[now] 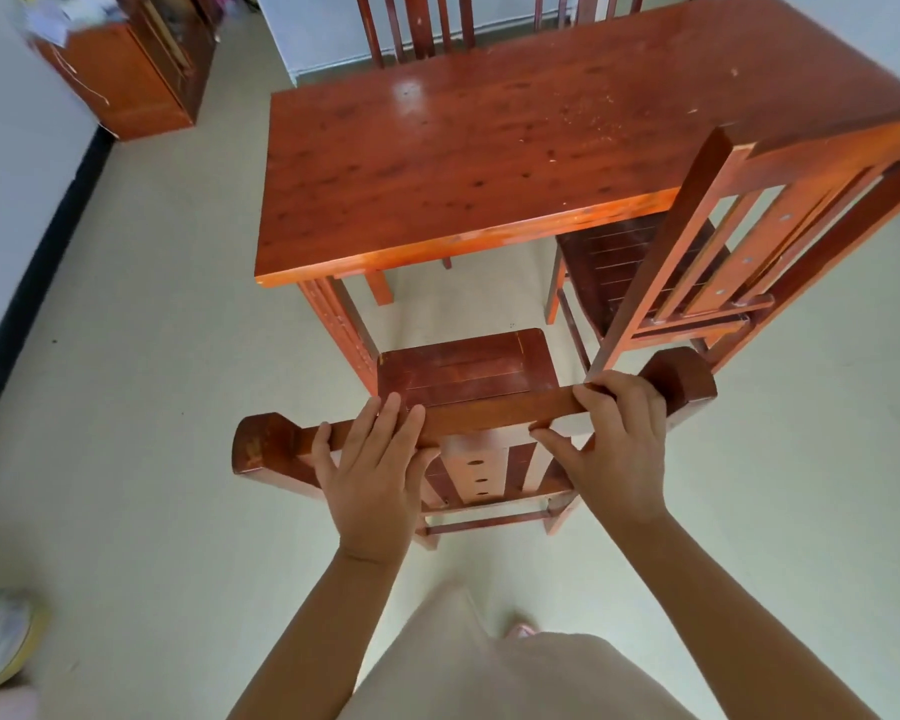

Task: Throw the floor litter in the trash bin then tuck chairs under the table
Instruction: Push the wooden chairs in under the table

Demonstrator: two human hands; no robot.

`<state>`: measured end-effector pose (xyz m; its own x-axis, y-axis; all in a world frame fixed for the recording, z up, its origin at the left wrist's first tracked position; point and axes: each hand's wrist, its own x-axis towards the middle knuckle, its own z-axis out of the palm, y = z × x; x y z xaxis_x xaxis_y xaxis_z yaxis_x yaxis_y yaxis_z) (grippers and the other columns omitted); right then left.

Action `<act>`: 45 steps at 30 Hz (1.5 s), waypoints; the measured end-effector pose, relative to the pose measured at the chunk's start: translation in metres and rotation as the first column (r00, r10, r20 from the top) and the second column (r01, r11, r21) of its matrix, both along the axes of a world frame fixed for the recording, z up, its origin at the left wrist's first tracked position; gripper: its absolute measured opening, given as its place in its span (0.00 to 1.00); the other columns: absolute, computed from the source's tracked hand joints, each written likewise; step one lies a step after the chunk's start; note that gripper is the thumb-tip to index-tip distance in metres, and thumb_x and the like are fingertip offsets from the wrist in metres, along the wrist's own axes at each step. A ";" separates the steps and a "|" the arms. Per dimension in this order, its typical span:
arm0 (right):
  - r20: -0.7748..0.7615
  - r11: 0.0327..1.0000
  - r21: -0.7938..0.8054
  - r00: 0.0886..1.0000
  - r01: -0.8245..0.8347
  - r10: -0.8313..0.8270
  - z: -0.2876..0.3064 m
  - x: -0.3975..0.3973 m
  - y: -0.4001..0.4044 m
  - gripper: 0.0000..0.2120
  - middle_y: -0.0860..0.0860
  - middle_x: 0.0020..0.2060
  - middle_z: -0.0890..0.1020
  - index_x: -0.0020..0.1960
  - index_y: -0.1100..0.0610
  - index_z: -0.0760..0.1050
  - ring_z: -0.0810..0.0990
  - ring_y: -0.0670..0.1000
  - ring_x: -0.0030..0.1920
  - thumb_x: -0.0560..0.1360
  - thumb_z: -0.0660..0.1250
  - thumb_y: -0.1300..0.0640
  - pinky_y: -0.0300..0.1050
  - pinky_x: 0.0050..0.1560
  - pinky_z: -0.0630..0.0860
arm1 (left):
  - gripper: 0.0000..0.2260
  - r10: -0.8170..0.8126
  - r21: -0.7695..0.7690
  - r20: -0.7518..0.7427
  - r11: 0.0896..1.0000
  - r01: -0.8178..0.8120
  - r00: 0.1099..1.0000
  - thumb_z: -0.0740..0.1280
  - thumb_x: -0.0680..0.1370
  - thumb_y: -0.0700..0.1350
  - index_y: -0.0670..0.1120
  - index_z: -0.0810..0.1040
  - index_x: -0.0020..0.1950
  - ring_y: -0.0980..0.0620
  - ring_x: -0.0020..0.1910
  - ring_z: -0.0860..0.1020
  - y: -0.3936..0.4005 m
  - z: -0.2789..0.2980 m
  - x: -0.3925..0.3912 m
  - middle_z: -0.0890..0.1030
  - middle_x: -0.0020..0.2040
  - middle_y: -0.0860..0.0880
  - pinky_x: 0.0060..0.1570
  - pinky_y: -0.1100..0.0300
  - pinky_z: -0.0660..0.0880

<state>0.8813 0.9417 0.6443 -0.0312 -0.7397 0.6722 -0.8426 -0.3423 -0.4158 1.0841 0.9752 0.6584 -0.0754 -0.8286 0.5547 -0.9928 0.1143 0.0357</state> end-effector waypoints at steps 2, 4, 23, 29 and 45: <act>-0.007 1.000 -0.014 1.000 0.004 -0.004 0.001 0.000 -0.012 0.20 0.64 0.43 0.81 0.47 0.61 0.70 0.70 0.57 0.50 0.67 0.66 0.45 0.53 0.52 0.71 | 0.24 0.015 0.027 -0.017 1.000 -0.015 1.000 0.48 0.79 0.56 0.44 0.81 0.50 0.42 0.53 0.79 -0.013 0.004 -0.002 0.83 0.50 0.42 0.56 0.39 0.65; -0.017 0.998 -0.057 1.000 0.011 -0.012 -0.001 0.000 -0.025 0.20 0.64 0.43 0.81 0.48 0.60 0.69 0.70 0.57 0.50 0.69 0.65 0.45 0.54 0.51 0.73 | 0.25 0.024 0.036 -0.021 0.999 -0.024 0.999 0.48 0.79 0.56 0.44 0.81 0.50 0.42 0.53 0.79 -0.026 0.007 -0.003 0.83 0.50 0.42 0.58 0.39 0.63; -0.297 0.989 -0.140 0.951 0.049 -0.090 -0.009 -0.039 -0.090 0.25 0.64 0.43 0.81 0.51 0.62 0.67 0.77 0.65 0.48 0.76 0.52 0.39 0.64 0.51 0.73 | 0.16 0.081 0.106 -0.089 0.992 -0.072 0.993 0.75 0.65 0.46 0.46 0.80 0.51 0.42 0.56 0.78 -0.077 0.005 -0.049 0.83 0.53 0.44 0.56 0.32 0.64; -0.280 0.995 -0.098 0.958 0.036 -0.062 -0.011 -0.038 -0.092 0.28 0.58 0.53 0.70 0.53 0.62 0.66 0.67 0.59 0.54 0.74 0.52 0.36 0.63 0.58 0.63 | 0.18 -0.004 0.152 -0.066 0.988 0.014 0.998 0.75 0.66 0.48 0.44 0.79 0.53 0.39 0.57 0.77 -0.075 0.009 -0.028 0.81 0.55 0.41 0.55 0.32 0.64; -0.283 0.950 -0.250 0.924 0.187 -0.256 -0.033 0.016 -0.132 0.26 0.58 0.55 0.67 0.55 0.62 0.64 0.67 0.60 0.56 0.77 0.48 0.38 0.59 0.62 0.62 | 0.23 -0.034 0.112 0.071 0.993 0.026 0.997 0.75 0.64 0.48 0.38 0.77 0.54 0.36 0.52 0.79 -0.127 0.006 0.042 0.81 0.52 0.36 0.50 0.37 0.73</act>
